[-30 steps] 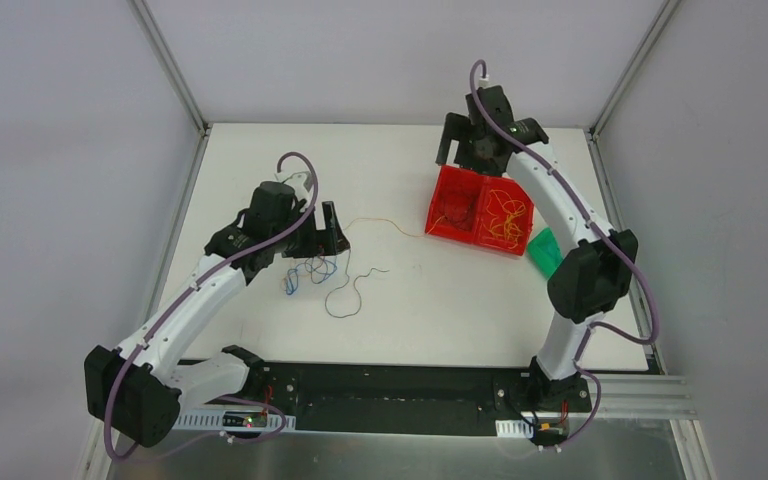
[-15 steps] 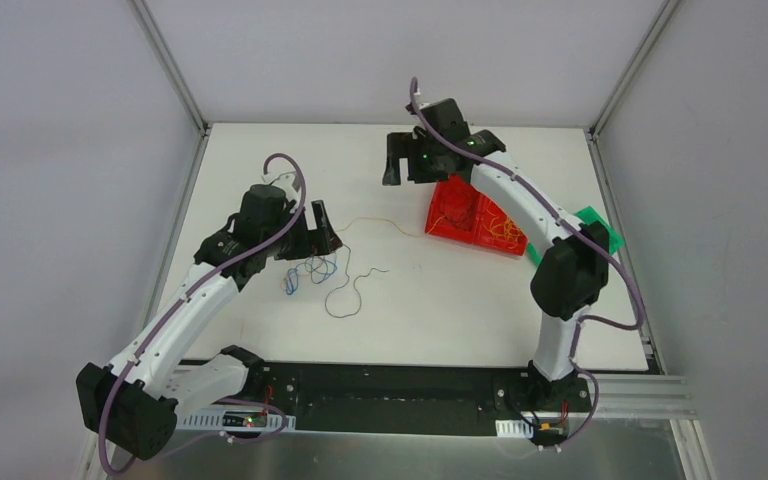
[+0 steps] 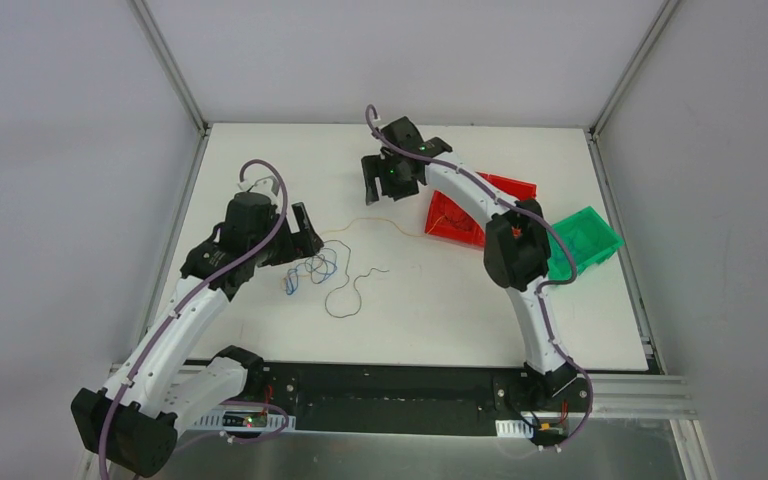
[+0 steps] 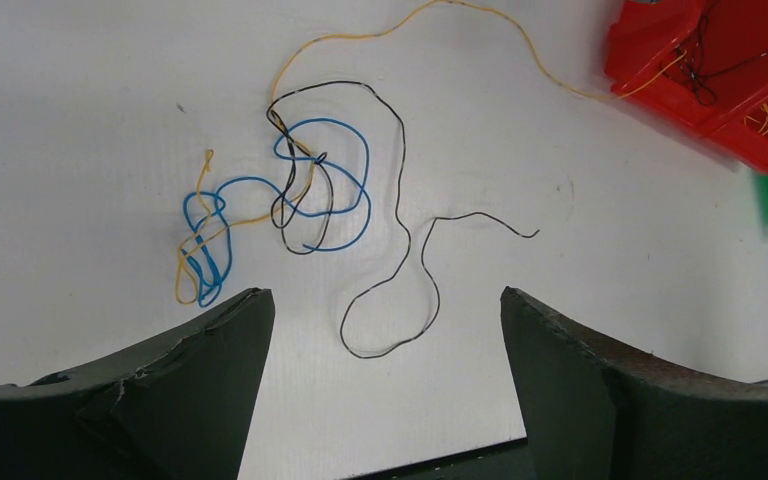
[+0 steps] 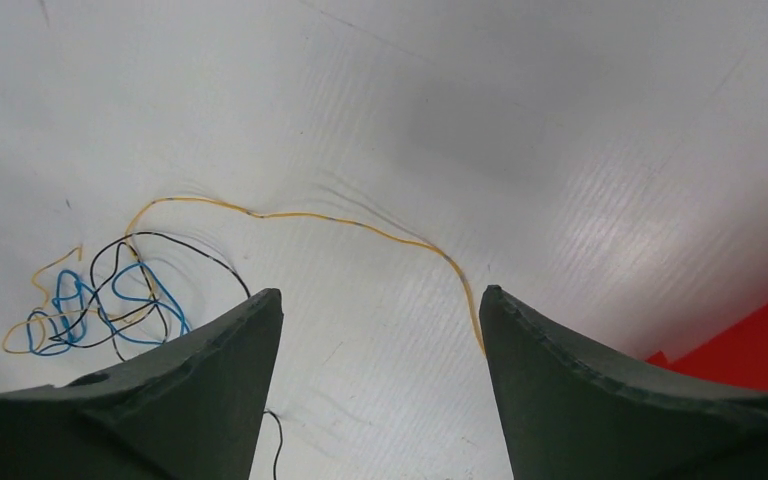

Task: Untangle the cables
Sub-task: Untie the cable.

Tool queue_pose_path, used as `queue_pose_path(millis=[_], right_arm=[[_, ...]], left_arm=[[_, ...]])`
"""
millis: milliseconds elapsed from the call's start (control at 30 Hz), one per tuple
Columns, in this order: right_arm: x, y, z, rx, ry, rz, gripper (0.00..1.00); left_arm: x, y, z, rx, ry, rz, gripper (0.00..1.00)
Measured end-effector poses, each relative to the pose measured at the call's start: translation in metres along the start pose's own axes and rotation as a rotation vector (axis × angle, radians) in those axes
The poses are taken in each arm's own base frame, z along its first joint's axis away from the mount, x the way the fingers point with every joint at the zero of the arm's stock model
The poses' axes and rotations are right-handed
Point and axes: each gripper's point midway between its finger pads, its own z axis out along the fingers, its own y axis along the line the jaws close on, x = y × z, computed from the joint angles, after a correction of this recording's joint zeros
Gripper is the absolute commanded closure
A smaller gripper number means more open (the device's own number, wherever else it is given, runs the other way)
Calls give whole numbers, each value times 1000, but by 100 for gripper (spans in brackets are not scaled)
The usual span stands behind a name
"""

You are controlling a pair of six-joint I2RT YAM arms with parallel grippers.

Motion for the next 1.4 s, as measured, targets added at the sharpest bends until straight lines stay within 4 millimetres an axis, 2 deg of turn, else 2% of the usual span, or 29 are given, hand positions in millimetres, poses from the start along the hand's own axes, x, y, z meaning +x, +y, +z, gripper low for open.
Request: queue_pose_path(millis=[233,300,433,467,533,633,833,867,933,1100,1233,1400], right_arm=[[22,-5,21,55,60,-32,29],[35,-10,26,73,85,-40,31],[76,-31,36,136,178,-39,34],[79,-34,35,146,175,-40,35],[84,-37,28,168,168,-49,45],[105,-46,19,201,201,-49,60],[126,-42,8,195,225,-22,95],[129,-39,6,192,229,-24,100],[133,-29,4,181,232,-40,100],[131,15,-16,75,208,-74,100],[118,50,-55,-52,152,-63,100],[91,77,-120,-184,30,-39,100]], left_arm=[[1,4,-4,-11,-1,-3,14],[2,4,-5,-11,0,-3,14],[3,4,-4,-14,5,-3,14],[3,5,-3,-16,7,-3,14],[4,5,-2,-19,13,-3,14],[4,5,-2,-20,15,-3,14],[4,6,-2,-20,13,-5,14],[3,6,-2,-22,10,-7,14],[2,6,-3,-20,7,-7,14],[2,6,-4,-18,4,-7,14],[2,6,-4,-18,4,-7,14],[2,6,-4,-17,4,-7,14]])
